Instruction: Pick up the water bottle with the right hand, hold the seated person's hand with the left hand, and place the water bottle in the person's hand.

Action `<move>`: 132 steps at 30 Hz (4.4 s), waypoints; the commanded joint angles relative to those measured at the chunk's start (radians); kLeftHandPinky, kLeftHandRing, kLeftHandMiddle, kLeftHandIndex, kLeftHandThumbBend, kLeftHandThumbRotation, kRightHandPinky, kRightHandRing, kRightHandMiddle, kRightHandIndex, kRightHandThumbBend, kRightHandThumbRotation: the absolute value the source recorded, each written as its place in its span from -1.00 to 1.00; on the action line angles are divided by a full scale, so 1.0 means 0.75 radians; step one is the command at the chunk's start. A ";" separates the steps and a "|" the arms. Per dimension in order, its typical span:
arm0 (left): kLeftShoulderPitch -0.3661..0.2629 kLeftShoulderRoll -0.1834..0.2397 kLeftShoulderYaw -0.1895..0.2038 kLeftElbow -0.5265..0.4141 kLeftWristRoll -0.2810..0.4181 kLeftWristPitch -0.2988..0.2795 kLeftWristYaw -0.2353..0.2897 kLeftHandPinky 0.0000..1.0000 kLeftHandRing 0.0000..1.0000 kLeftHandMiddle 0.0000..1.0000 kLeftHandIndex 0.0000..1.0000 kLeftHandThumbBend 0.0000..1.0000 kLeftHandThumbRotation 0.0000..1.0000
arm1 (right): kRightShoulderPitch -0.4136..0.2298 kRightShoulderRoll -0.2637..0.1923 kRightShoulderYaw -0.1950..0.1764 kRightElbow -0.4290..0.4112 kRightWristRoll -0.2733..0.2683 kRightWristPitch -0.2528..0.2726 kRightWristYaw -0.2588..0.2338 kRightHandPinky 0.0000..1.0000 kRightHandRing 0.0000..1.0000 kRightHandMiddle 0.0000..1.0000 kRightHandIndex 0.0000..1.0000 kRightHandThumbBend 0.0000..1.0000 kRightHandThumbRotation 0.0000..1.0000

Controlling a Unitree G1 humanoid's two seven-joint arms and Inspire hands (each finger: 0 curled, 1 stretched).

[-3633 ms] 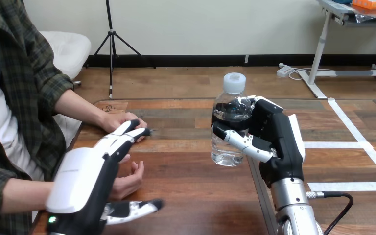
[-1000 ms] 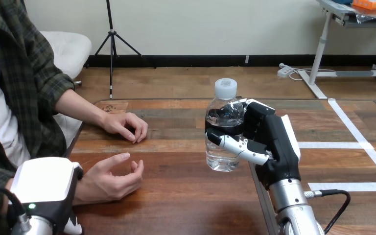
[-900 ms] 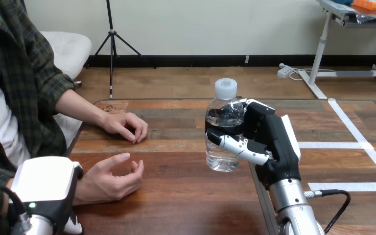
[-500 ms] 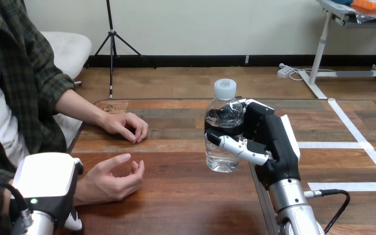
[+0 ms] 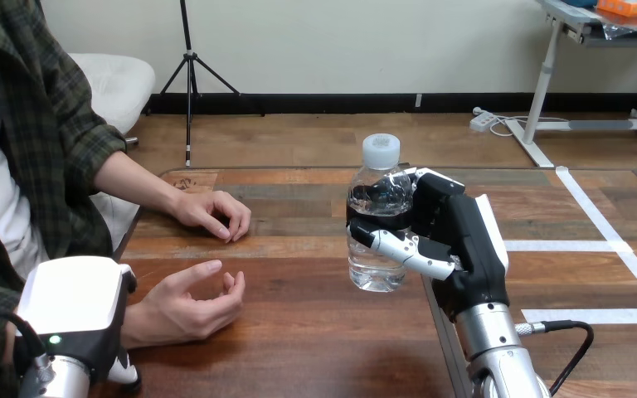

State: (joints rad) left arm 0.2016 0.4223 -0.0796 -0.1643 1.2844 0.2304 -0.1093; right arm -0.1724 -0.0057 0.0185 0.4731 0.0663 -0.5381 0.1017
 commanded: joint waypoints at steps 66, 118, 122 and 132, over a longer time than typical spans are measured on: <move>-0.224 0.089 -0.171 0.394 -0.270 0.014 0.108 0.15 0.30 0.37 0.38 0.71 -1.00 | -0.065 -0.011 -0.042 -0.144 0.011 0.033 0.028 -0.38 -0.22 -0.12 -0.12 -0.40 -1.00; -0.244 0.127 -0.236 0.260 -0.390 0.103 -0.176 0.09 0.22 0.32 0.34 0.67 -1.00 | -0.073 -0.004 -0.055 -0.154 0.026 0.064 0.044 -0.37 -0.22 -0.12 -0.11 -0.42 -1.00; -0.250 0.126 -0.242 0.257 -0.388 0.126 -0.223 0.08 0.22 0.32 0.34 0.65 -1.00 | -0.073 -0.003 -0.055 -0.156 0.027 0.066 0.044 -0.36 -0.21 -0.11 -0.11 -0.42 -1.00; -0.283 0.133 -0.274 0.259 -0.380 0.183 -0.376 0.13 0.30 0.38 0.40 0.60 -1.00 | -0.076 -0.001 -0.058 -0.153 0.046 0.059 0.056 -0.36 -0.21 -0.11 -0.11 -0.44 -1.00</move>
State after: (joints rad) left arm -0.0083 0.5361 -0.2113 -0.0145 0.9941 0.3625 -0.3349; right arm -0.1694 -0.0067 -0.0122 0.4303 0.0807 -0.4788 0.1389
